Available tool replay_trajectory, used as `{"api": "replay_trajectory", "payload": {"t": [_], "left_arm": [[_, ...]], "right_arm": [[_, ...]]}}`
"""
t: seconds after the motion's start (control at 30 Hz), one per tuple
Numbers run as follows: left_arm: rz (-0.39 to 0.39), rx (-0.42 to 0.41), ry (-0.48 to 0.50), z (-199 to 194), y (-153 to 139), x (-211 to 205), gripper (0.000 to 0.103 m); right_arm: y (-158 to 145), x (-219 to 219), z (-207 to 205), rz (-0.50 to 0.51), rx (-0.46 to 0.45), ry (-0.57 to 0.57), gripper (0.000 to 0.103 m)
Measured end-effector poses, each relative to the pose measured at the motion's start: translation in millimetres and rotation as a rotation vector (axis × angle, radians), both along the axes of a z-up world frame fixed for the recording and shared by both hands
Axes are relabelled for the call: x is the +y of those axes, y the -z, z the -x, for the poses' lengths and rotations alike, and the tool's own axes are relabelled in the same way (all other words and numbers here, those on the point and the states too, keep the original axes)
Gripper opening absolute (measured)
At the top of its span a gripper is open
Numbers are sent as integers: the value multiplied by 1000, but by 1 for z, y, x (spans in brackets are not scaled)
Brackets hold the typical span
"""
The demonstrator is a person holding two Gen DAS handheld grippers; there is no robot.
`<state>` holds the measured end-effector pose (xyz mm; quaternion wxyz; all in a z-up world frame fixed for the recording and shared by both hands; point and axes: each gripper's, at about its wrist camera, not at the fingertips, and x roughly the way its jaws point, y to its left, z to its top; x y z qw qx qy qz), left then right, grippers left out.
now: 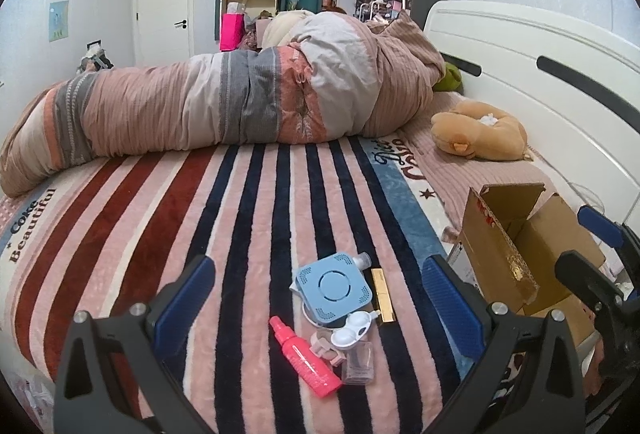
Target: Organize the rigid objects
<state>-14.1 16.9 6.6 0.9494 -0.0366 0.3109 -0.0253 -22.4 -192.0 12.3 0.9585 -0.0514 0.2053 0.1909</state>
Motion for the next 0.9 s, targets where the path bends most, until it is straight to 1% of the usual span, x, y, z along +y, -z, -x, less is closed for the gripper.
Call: {"api": "replay_trajectory", "payload": {"t": [0.13, 0.23, 0.33, 0.43, 0.5, 0.53, 0.57, 0.6, 0.67, 0.7, 0.77, 0.8, 0.87, 0.9], "left_arm": [[17, -20, -6, -1, 1, 27, 103], [25, -28, -21, -2, 4, 53, 103], [25, -20, -35, -8, 15, 80, 103], [18, 15, -46, -17, 34, 103, 102], [17, 43, -46, -23, 48, 115, 102], [22, 66, -41, -27, 58, 122, 102], [26, 79, -36, -30, 64, 125, 102], [33, 95, -31, -32, 71, 130, 102], [47, 115, -31, -35, 82, 136, 102], [62, 120, -27, -36, 87, 140, 102], [80, 122, -20, -37, 91, 142, 102], [85, 124, -15, -38, 94, 144, 102], [84, 129, -13, -40, 97, 145, 102], [84, 132, -14, -41, 98, 145, 102]], "right_arm": [[-8, 29, 1, 33, -29, -44, 103], [-8, 65, -5, 112, -50, -61, 103], [5, 96, -19, 127, 28, -115, 103], [30, 128, -34, 128, 100, -165, 103], [56, 147, -49, 140, 177, -205, 103], [68, 151, -55, 147, 210, -205, 103], [86, 157, -65, 156, 253, -200, 103], [97, 158, -70, 162, 277, -193, 102], [121, 159, -86, 175, 336, -156, 94], [131, 156, -94, 173, 358, -134, 92], [145, 153, -107, 192, 383, -93, 90], [151, 153, -113, 204, 391, -83, 90], [161, 154, -121, 212, 411, -69, 86], [164, 154, -126, 216, 424, -66, 86]]}}
